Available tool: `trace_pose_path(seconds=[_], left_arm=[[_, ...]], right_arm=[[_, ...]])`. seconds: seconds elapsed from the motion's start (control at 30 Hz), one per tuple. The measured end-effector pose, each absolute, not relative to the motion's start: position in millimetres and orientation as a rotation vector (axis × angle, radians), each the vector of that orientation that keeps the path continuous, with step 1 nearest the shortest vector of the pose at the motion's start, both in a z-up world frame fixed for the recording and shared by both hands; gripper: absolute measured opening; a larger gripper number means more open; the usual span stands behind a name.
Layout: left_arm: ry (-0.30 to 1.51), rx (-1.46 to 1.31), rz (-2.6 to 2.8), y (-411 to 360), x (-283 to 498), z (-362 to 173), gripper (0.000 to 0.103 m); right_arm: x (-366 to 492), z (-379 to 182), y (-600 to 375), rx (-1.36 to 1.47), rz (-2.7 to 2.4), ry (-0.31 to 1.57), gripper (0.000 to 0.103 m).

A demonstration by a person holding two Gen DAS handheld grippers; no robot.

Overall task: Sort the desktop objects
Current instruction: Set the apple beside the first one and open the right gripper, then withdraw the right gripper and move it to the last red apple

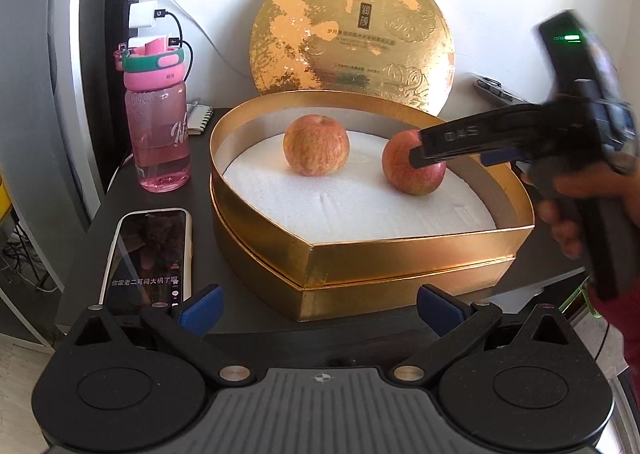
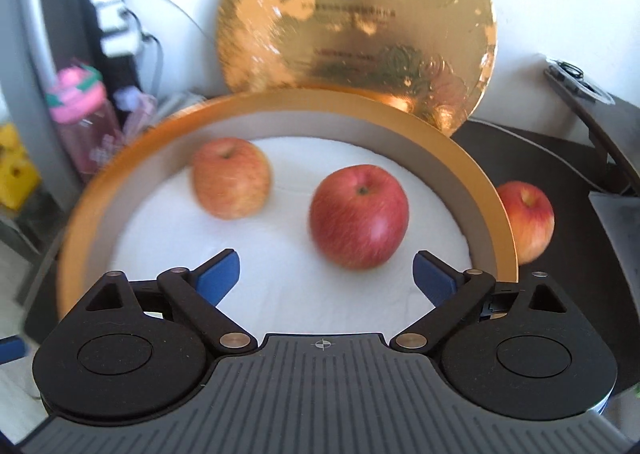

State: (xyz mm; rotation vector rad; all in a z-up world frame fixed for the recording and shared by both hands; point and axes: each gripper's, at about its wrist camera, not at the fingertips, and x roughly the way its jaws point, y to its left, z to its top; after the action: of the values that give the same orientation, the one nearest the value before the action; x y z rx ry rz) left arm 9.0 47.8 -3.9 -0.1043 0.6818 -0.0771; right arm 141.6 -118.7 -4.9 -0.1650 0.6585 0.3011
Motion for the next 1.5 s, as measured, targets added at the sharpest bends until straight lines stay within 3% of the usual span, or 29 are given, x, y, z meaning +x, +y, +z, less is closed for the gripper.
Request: trace_pose_path(seconds=[0.53,1.5], left_arm=[[0.664,-0.045,-0.112,16.2,-9.1,5.7,0.103],[0.674,0.042,-0.149,-18.3,28.6,10.1,0.103]], right_arm=[[42.4,-16.6,-159.7,-0.053,0.316,0.656,0.098],[60.7,-23.0,-207.9,0.051,0.295,0.641,0.098]])
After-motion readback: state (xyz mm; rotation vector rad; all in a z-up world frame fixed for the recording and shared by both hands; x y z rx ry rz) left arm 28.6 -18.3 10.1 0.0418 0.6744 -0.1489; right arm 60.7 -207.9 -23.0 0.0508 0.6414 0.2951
